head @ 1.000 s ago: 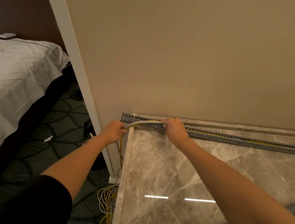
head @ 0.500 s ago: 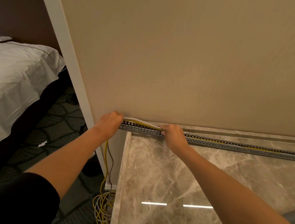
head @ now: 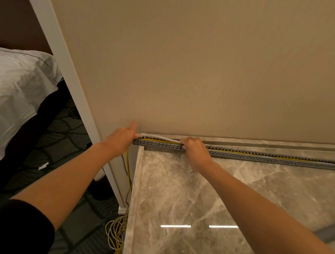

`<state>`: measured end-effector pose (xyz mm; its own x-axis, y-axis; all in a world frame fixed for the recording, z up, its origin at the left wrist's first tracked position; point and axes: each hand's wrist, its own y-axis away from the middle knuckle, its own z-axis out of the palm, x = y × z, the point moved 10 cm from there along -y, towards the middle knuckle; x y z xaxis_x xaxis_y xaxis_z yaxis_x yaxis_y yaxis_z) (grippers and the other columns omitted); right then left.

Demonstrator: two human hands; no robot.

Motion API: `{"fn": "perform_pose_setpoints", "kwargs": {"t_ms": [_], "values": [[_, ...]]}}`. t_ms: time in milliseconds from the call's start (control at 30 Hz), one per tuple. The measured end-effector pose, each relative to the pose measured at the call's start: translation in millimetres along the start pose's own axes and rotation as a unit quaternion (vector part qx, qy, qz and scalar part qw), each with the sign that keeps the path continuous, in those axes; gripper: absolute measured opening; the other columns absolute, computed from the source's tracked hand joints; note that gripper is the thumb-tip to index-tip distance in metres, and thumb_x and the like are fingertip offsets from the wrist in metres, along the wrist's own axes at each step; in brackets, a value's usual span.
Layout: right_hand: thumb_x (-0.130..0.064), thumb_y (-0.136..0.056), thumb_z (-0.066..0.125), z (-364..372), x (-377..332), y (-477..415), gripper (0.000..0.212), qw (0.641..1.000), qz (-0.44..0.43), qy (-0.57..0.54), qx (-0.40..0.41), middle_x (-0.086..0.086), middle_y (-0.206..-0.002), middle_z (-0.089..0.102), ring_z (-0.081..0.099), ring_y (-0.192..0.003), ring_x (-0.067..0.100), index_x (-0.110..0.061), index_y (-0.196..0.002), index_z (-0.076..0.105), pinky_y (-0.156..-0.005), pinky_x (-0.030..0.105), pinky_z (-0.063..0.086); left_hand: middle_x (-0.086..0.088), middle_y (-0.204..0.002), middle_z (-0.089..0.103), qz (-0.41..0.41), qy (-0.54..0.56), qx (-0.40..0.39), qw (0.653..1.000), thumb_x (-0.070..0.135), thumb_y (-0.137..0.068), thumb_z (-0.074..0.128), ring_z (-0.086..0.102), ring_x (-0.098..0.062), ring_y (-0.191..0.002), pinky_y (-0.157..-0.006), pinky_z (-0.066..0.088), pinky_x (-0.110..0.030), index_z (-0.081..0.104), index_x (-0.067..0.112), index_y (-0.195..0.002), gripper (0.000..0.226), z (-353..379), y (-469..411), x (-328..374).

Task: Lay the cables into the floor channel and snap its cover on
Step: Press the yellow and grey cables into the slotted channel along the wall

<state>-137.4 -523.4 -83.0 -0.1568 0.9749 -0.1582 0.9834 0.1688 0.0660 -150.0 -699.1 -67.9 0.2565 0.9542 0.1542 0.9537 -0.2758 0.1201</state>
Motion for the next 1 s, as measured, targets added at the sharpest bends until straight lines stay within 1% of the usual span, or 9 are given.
{"fn": "perform_pose_setpoints", "kwargs": {"t_ms": [100,200,333,433,567,700,800,900,1000], "values": [[0.000,-0.097,0.040,1.1,-1.4,4.0,0.045,1.000,-0.004,0.018,-0.004,0.015,-0.134,0.053,0.045,-0.124,0.032,-0.009,-0.142,0.039,-0.102,0.036,0.037,-0.022,-0.122,0.055,0.007,-0.048,0.031,0.998,0.017,-0.100,0.042,0.057,-0.036,-0.105,-0.082,0.045,-0.040,0.048,0.002,-0.112,0.020,-11.3,-5.9,11.3],[-0.002,-0.098,0.040,1.7,-1.4,5.0,0.045,1.000,-0.010,0.009,-0.013,0.015,-0.135,0.051,0.044,-0.124,0.032,-0.009,-0.142,0.038,-0.102,0.036,0.036,-0.018,-0.113,0.051,0.040,-0.059,0.061,0.996,0.015,-0.098,0.043,0.051,-0.032,-0.097,-0.071,0.033,-0.034,0.052,0.007,-0.105,0.014,-17.5,-7.4,46.3],[-0.014,-0.100,0.045,-6.1,12.9,8.2,0.032,0.999,0.019,-0.028,-0.005,0.018,-0.127,0.054,0.050,-0.119,0.034,-0.003,-0.130,0.052,-0.094,0.038,0.042,-0.017,-0.122,0.051,0.074,-0.099,0.055,0.991,-0.006,-0.091,0.046,0.053,-0.033,-0.110,-0.084,0.044,-0.039,0.053,0.002,-0.117,0.028,-16.2,-5.9,86.5],[-0.009,-0.098,0.047,-16.3,29.3,15.9,0.029,0.998,0.050,-0.029,0.029,0.015,-0.128,0.054,0.052,-0.118,0.033,-0.001,-0.126,0.053,-0.092,0.038,0.043,-0.017,-0.122,0.054,0.084,-0.138,0.074,0.984,-0.009,-0.089,0.045,0.055,-0.032,-0.110,-0.086,0.045,-0.038,0.056,0.002,-0.115,0.030,-18.9,-9.4,90.9],[0.005,-0.093,0.049,-18.6,35.9,18.9,0.029,0.997,0.062,-0.023,0.039,0.014,-0.125,0.055,0.054,-0.114,0.031,-0.001,-0.121,0.053,-0.086,0.036,0.044,-0.017,-0.125,0.053,0.026,-0.158,0.045,0.986,-0.005,-0.090,0.049,0.054,-0.033,-0.113,-0.089,0.046,-0.037,0.057,0.001,-0.116,0.028,-11.6,-9.6,68.8],[0.008,-0.091,0.049,-19.3,31.9,18.3,0.027,0.997,0.054,-0.016,0.047,0.014,-0.121,0.057,0.055,-0.111,0.033,-0.002,-0.116,0.054,-0.078,0.038,0.043,-0.019,-0.122,0.058,-0.029,-0.148,0.027,0.988,-0.002,-0.093,0.048,0.058,-0.034,-0.110,-0.088,0.049,-0.037,0.058,0.001,-0.116,0.025,-11.2,-5.2,47.1],[0.008,-0.091,0.050,-19.0,33.4,18.0,0.027,0.997,0.050,-0.024,0.047,0.013,-0.120,0.057,0.056,-0.109,0.033,-0.003,-0.115,0.057,-0.078,0.037,0.044,-0.017,-0.121,0.058,-0.009,-0.157,0.028,0.987,0.002,-0.093,0.048,0.058,-0.033,-0.110,-0.088,0.048,-0.038,0.059,0.003,-0.116,0.025,-10.1,-4.3,55.4],[0.007,-0.092,0.051,-20.9,34.2,19.9,0.030,0.997,0.044,-0.017,0.056,0.012,-0.122,0.056,0.053,-0.115,0.029,-0.003,-0.118,0.060,-0.083,0.035,0.045,-0.016,-0.122,0.053,0.047,-0.158,0.049,0.985,0.003,-0.094,0.048,0.055,-0.033,-0.110,-0.087,0.046,-0.041,0.056,0.003,-0.116,0.024,-4.8,-4.3,83.9],[0.003,-0.093,0.049,-21.7,31.8,23.4,0.031,0.997,0.037,0.008,0.063,0.012,-0.124,0.054,0.047,-0.119,0.027,-0.004,-0.121,0.062,-0.087,0.034,0.044,-0.016,-0.122,0.053,0.090,-0.146,0.062,0.983,-0.002,-0.092,0.047,0.056,-0.033,-0.109,-0.086,0.046,-0.040,0.052,0.003,-0.118,0.027,1.6,-4.2,107.7]]}}
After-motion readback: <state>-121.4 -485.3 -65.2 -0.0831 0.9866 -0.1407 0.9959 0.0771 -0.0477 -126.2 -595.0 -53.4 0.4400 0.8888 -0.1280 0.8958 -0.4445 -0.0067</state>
